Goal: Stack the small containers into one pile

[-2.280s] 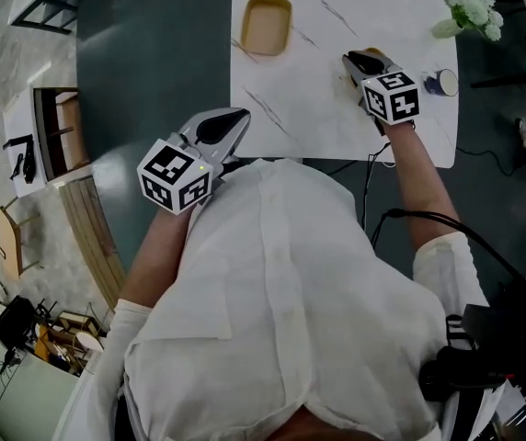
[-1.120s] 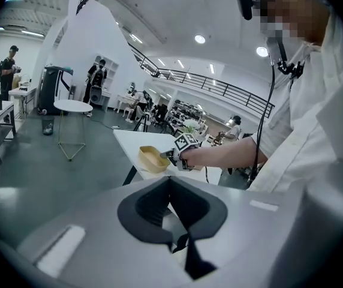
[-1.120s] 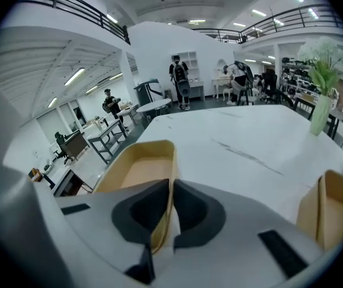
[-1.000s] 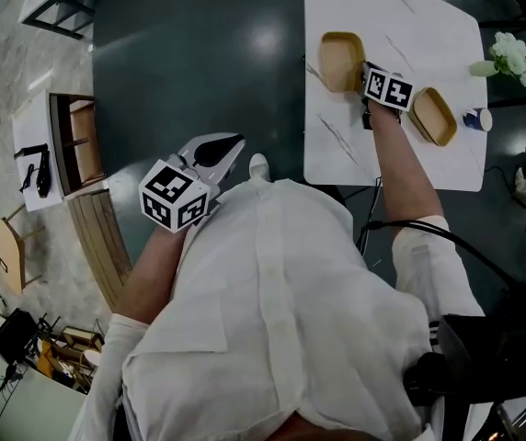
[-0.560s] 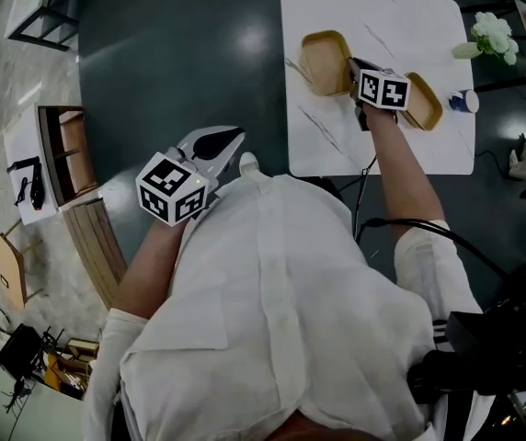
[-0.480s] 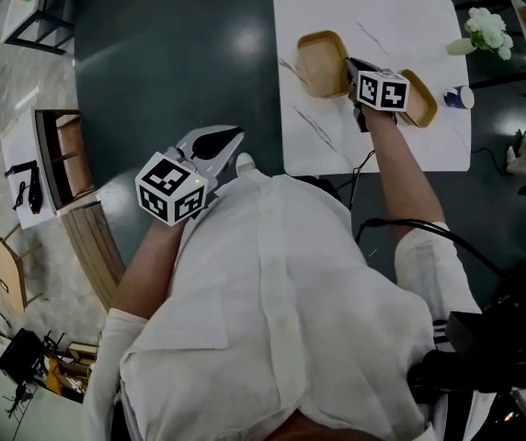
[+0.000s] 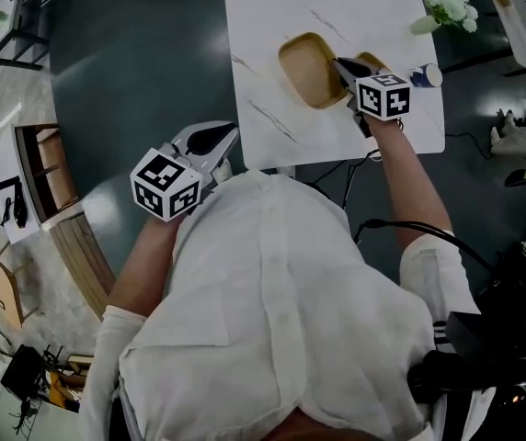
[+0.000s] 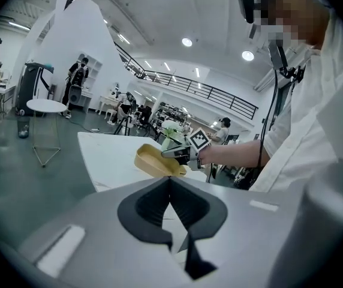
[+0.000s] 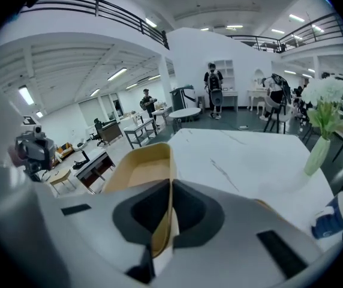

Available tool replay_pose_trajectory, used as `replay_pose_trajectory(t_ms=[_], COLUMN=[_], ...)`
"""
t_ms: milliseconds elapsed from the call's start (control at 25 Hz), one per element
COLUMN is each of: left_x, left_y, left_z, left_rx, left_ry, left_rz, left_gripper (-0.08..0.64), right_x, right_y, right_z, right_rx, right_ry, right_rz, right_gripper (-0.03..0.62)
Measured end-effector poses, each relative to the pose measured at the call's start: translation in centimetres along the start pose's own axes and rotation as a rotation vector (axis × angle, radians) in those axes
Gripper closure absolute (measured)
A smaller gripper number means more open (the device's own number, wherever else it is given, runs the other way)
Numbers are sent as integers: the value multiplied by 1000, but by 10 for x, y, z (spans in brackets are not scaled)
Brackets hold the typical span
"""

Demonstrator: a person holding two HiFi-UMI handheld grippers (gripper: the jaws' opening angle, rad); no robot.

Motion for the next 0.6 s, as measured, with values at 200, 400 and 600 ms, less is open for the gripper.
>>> replay_pose_trajectory(t_ms=[200,400,600], left_x=[-3,-4,-4], left_y=[-31,-56,-71], left_z=[-26,-48,-63], left_rx=[10,-5,-43], left_ry=[0,2,2], left_rz=[-7,-11,-20], left_gripper=[554,553,553], right_x=[4,8,10], right_y=[36,67,89], right_z=[-23,-57,-92], right_rx=[-64,-106,-128], right_ry=[56,105,156], right_rz=[15,22,16], right_gripper=[578,578,578])
Point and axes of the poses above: the fingertips, and each gripper's own axes: y backward along the fingers, z to its left, x out of its underside, the point moved 8 cm from there along y, backward along the fingers, and after that the axes turned 1 degree about -z, right-handed, at the moved point
